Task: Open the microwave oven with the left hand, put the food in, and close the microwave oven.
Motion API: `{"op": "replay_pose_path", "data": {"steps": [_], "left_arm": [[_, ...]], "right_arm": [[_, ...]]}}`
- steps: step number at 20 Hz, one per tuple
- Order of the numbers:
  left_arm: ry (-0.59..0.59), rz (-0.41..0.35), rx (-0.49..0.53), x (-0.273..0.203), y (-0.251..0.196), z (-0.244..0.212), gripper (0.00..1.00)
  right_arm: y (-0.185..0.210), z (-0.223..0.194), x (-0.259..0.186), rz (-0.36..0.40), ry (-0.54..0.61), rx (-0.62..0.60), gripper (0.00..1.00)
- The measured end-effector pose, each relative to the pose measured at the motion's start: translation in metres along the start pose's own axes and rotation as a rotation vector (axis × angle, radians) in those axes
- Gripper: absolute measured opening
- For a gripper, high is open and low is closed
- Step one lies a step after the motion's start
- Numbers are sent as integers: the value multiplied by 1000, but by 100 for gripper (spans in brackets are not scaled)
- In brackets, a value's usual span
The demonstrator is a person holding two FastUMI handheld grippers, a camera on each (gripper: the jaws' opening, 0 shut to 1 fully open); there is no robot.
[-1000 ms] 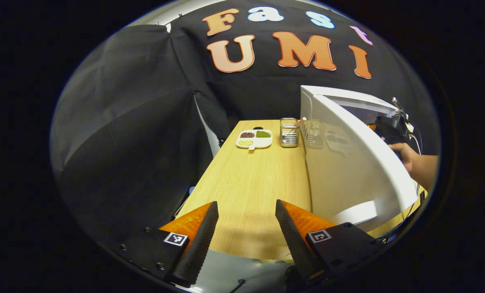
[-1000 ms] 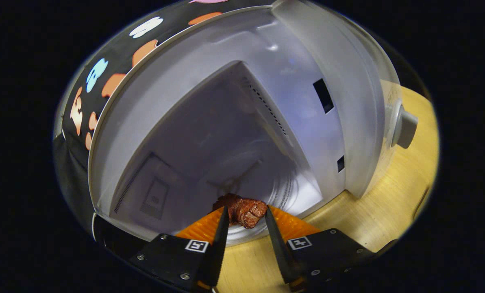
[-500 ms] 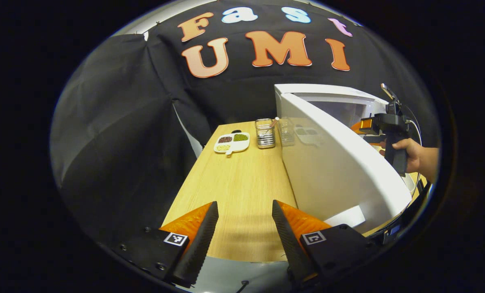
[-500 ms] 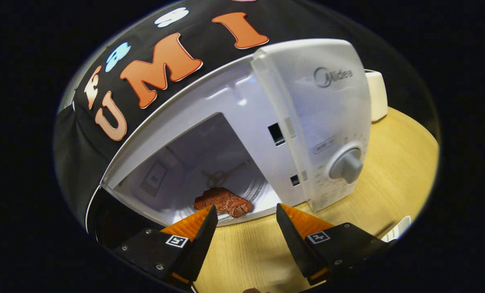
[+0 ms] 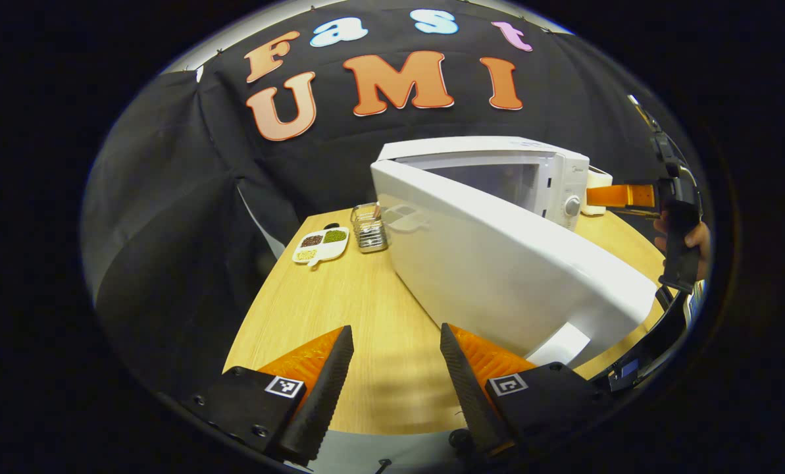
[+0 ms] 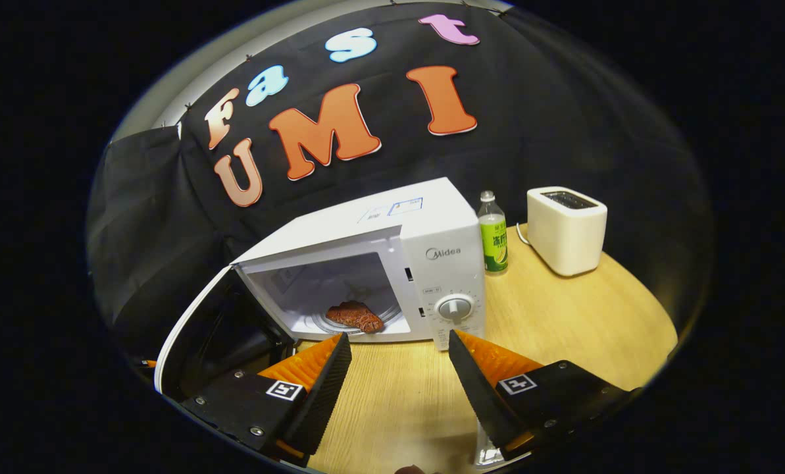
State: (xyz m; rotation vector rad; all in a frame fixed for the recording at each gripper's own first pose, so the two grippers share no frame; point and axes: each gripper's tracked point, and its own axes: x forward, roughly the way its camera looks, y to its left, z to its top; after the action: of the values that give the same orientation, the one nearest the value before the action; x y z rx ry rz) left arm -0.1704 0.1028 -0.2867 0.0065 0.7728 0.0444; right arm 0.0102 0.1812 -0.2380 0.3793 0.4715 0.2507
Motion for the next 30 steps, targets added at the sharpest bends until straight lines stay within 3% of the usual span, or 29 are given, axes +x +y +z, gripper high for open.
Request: {"op": "replay_pose_path", "data": {"steps": [4, 5, 6, 10, 21, 25, 26, 28, 30], "left_arm": [[-14, -48, 16, 10, -39, 12, 87], [-21, -58, 24, 13, -48, 17, 83], [-29, -67, 28, 13, -56, 20, 87], [-54, -109, 45, 23, -88, 34, 83], [-121, -224, 62, 49, -165, 79, 86], [-130, -267, 92, 64, -195, 93, 73], [-126, -271, 100, 71, -200, 92, 64], [-105, -278, 135, 82, -214, 91, 37], [-113, -265, 158, 96, -224, 98, 24]], "right_arm": [[-8, 26, -30, 23, -52, -61, 93], [-11, 30, -35, 25, -57, -74, 93], [-13, 33, -41, 28, -66, -91, 94], [-31, 42, -59, 12, -95, -172, 94], [-86, 65, -88, -59, -140, -161, 94], [-102, 68, -98, -87, -145, -158, 94], [-106, 68, -101, -91, -149, -157, 94], [-112, 71, -105, -107, -159, -164, 94], [-117, 71, -109, -119, -162, -167, 94]]}}
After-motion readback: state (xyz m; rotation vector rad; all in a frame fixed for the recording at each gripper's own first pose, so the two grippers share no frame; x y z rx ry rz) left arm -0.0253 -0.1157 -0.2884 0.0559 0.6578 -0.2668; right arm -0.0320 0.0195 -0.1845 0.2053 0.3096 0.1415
